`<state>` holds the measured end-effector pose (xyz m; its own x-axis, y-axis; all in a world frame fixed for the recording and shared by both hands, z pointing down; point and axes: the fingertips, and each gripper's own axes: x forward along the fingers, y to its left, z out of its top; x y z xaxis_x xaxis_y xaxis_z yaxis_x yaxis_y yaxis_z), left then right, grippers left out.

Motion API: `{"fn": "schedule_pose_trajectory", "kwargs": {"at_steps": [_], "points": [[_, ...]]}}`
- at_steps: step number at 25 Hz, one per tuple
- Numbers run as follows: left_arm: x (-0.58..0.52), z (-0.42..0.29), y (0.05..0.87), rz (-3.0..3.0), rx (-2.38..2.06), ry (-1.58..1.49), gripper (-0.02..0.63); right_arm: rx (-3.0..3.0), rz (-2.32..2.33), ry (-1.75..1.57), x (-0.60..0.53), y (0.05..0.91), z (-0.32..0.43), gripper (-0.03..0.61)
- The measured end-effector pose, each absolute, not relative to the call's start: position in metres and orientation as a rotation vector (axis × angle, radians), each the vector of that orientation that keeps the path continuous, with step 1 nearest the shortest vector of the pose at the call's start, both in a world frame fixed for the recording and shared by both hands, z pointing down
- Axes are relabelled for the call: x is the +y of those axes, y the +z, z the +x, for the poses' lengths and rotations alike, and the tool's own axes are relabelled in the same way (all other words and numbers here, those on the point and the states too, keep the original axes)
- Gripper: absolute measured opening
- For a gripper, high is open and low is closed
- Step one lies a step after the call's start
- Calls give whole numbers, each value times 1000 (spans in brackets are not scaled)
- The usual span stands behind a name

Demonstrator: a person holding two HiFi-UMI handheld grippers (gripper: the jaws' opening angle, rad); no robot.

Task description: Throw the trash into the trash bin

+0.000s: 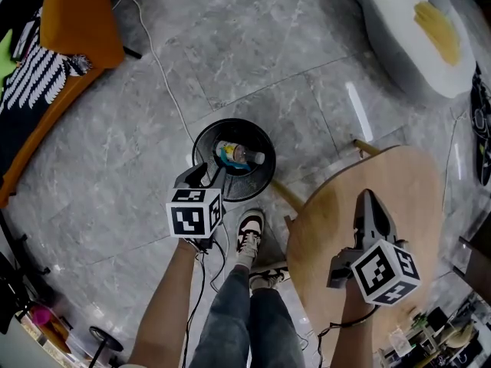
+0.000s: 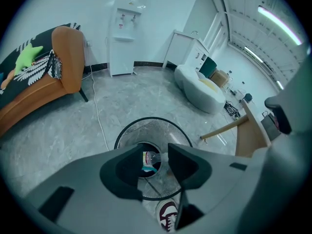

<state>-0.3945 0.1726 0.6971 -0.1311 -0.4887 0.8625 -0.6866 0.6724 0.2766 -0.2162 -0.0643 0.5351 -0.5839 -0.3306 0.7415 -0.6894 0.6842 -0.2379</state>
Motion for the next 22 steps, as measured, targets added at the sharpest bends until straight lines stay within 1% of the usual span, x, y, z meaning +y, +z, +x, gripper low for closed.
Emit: {"fn": "schedule_pose_trajectory", "kwargs": {"at_steps": [8, 13, 19, 22], "points": [[176, -384, 684, 930, -1804, 209, 163, -2217, 815, 693, -64, 526, -191, 2], [174, -376, 660, 960, -1819, 220, 161, -2231, 826, 697, -60, 509, -175, 2], [171, -370, 589, 1020, -1855, 215, 153, -2251, 842, 712, -50, 465, -160, 2], [167, -370, 533, 1041, -1892, 210, 120, -2263, 859, 730, -48, 431, -152, 2]]}}
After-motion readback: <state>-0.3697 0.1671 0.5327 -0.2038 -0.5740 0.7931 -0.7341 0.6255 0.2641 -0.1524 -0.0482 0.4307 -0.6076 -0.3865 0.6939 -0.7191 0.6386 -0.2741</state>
